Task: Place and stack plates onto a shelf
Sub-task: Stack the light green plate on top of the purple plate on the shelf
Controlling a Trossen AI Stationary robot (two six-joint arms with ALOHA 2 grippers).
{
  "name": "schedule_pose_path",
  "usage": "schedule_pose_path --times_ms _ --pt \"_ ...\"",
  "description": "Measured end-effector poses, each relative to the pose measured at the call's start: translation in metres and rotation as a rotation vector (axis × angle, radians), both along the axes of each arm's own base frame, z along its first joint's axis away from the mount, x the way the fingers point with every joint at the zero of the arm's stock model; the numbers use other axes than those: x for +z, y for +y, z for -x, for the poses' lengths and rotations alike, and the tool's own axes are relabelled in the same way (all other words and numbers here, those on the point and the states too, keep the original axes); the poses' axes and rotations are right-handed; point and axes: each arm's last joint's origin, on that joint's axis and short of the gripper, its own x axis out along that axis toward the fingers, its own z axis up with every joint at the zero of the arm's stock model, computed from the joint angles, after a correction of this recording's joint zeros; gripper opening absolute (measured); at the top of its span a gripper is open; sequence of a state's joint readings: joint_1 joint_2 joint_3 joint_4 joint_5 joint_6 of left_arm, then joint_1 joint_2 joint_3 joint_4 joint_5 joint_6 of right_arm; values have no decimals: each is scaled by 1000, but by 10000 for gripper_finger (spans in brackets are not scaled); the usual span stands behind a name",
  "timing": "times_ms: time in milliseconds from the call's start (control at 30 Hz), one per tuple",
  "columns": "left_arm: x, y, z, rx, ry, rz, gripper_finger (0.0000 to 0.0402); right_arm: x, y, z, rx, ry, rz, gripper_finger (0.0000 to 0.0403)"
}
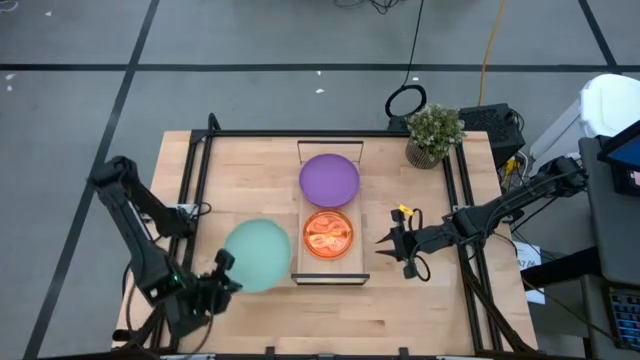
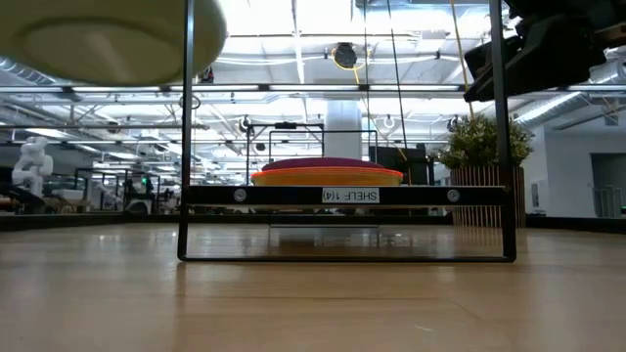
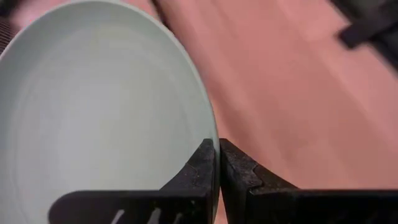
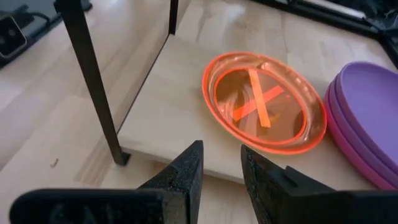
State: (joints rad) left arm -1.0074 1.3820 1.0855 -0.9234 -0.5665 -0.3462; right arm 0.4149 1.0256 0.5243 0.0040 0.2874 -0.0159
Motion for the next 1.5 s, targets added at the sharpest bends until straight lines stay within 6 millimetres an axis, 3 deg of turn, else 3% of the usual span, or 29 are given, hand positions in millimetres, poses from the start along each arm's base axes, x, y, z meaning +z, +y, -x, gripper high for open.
schedule_pose_path --times_ms 333,500,700,1067,1500 --pt "42 58 -21 -75 -174 -208 10 4 1 -2 15 -51 5 93" --pt "56 87 -45 -125 -222 -259 9 5 1 -3 16 -56 13 93" --pt "63 124 -77 -208 -264 -205 9 5 0 -3 15 -65 52 93" --pt "44 180 -120 -225 -216 -109 9 5 0 -3 -2 -70 81 92" --pt "14 212 -148 -193 -131 -109 11 5 0 -3 -15 -66 54 31"
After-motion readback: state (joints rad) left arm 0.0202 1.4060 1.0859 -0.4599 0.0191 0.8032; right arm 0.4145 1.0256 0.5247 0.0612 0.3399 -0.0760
